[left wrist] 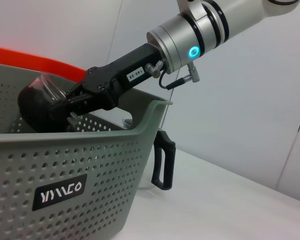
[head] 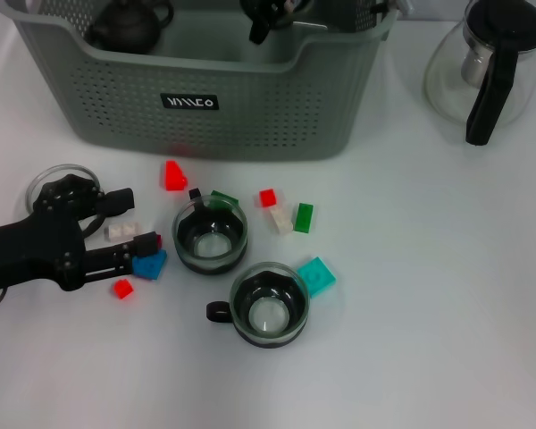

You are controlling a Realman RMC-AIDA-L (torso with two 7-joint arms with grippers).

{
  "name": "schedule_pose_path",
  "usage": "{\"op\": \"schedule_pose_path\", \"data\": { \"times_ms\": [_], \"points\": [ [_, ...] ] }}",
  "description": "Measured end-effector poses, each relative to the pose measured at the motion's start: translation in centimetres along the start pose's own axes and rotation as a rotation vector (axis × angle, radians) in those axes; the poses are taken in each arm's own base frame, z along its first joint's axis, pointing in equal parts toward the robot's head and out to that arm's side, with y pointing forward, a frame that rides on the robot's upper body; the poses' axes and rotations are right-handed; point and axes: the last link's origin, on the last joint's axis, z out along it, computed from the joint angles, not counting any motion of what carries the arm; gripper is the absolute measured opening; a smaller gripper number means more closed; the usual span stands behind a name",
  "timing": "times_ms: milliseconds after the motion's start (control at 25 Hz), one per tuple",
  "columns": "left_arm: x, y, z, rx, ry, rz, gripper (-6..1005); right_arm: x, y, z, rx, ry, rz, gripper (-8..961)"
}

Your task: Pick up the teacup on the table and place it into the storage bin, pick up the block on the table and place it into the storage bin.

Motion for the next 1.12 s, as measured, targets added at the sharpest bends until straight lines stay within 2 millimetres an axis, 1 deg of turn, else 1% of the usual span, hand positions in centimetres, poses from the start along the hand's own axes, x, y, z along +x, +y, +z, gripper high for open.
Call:
{"op": "schedule_pose_path", "data": {
  "times_ms": [120,320,400,480,560,600,640,680,760,840,880,920,1040,1120],
  "points": [
    [0.0,0.0,0.0,0.000,0.000,-0.001,765,0.0,0.1,0.0,0.000,0.007,-0.012,53],
    [0.0,0.1,0.0,-0.002,0.001,-0.001,765,-0.1,0.2,0.0,-0.001,0.009,-0.019,277],
    [-0.1,0.1,-0.1,-0.003,0.002,-0.003,764,-0.5,0.1,-0.2,0.001,-0.010,-0.007,325],
    [-0.1,0.2,-0.1,-0.001,0.004,-0.004,764,-1.3,-0.3,-0.8,0.002,-0.057,0.014,373],
    [-0.1,0.2,-0.3,0.005,0.010,-0.006,764,-2.5,-0.8,-2.3,-0.009,-0.145,0.040,421],
    [-0.1,0.2,-0.3,0.006,0.013,-0.007,763,-2.9,-1.0,-3.3,-0.022,-0.200,0.054,445],
    [-0.1,0.2,-0.4,0.009,0.016,-0.007,763,-3.3,-1.3,-4.6,-0.042,-0.269,0.067,469],
    [0.0,0.2,-0.4,0.010,0.019,-0.008,763,-3.5,-1.3,-5.9,-0.073,-0.334,0.080,493],
    [0.0,0.1,-0.5,0.012,0.021,-0.008,763,-3.2,-1.4,-8.5,-0.148,-0.469,0.099,589],
    [0.0,0.1,-0.5,0.012,0.021,-0.007,762,-2.0,-1.4,-11.4,-0.266,-0.624,0.116,685],
    [0.0,0.1,-0.4,0.011,0.021,-0.007,762,0.0,-1.7,-13.9,-0.372,-0.755,0.123,733],
    [0.0,0.1,-0.4,0.010,0.021,-0.006,762,0.0,-1.7,-13.9,-0.372,-0.755,0.123,735],
    [0.0,0.1,-0.4,0.011,0.020,-0.006,761,3.8,-1.6,-16.9,-0.511,-0.900,0.091,743],
    [0.0,0.1,-0.4,0.011,0.020,-0.006,761,6.2,-1.3,-18.1,-0.577,-0.928,0.058,745]
  ]
}}
